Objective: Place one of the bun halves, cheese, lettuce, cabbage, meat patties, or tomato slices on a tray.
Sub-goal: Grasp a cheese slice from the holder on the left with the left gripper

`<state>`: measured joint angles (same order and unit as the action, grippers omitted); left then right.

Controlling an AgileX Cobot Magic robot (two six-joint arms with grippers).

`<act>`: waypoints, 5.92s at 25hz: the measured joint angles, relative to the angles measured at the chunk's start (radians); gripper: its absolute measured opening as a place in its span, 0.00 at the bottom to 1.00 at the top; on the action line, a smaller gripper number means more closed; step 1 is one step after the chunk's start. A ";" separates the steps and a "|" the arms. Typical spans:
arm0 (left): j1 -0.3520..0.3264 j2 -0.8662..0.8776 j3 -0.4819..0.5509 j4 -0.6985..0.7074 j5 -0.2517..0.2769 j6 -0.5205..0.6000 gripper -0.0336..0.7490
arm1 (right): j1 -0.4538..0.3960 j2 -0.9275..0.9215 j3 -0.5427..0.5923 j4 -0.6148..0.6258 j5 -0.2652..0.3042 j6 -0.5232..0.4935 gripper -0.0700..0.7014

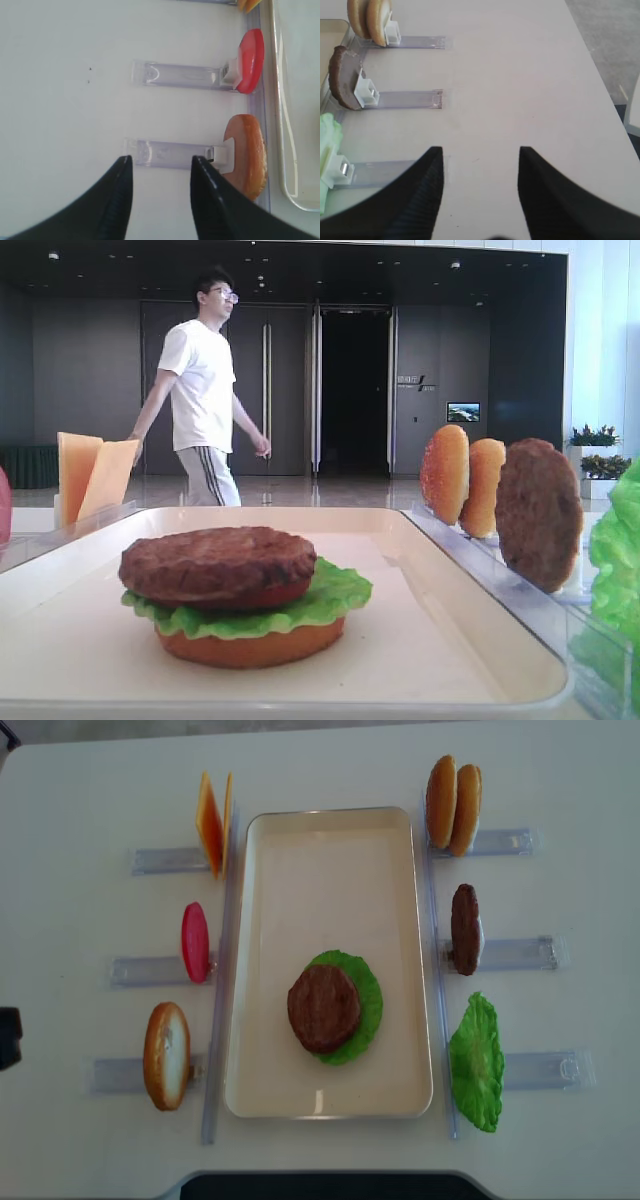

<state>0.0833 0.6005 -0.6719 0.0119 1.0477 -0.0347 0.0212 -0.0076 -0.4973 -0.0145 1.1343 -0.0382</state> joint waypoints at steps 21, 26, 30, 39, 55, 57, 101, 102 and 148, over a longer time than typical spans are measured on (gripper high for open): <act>0.000 0.574 -0.235 -0.052 0.027 0.000 0.43 | 0.006 0.000 0.000 0.000 0.000 0.004 0.56; 0.000 0.608 -0.258 -0.052 0.041 0.000 0.43 | 0.008 0.000 0.000 0.000 0.000 0.004 0.56; 0.000 0.659 -0.297 -0.052 0.042 0.000 0.43 | 0.008 0.000 0.000 0.000 0.000 0.004 0.56; 0.000 0.909 -0.531 -0.052 0.042 0.000 0.43 | 0.008 0.000 0.000 0.000 0.000 0.005 0.56; 0.000 1.396 -1.124 -0.052 0.133 0.000 0.43 | 0.008 0.000 0.000 0.000 0.000 0.005 0.56; 0.000 1.435 -1.185 -0.054 0.161 0.000 0.43 | 0.008 0.000 0.000 0.000 0.000 0.005 0.56; -0.349 1.468 -1.294 -0.012 0.186 -0.211 0.43 | 0.030 0.000 0.000 0.000 0.000 0.005 0.56; -0.349 1.468 -1.294 -0.012 0.186 -0.213 0.43 | 0.030 0.000 0.000 0.000 0.000 0.005 0.56; -0.349 1.628 -1.294 0.023 0.186 -0.209 0.40 | 0.030 0.000 0.000 0.000 0.000 0.005 0.56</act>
<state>-0.2661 2.2289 -1.9664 0.0347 1.2337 -0.2437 0.0508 -0.0076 -0.4973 -0.0145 1.1343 -0.0334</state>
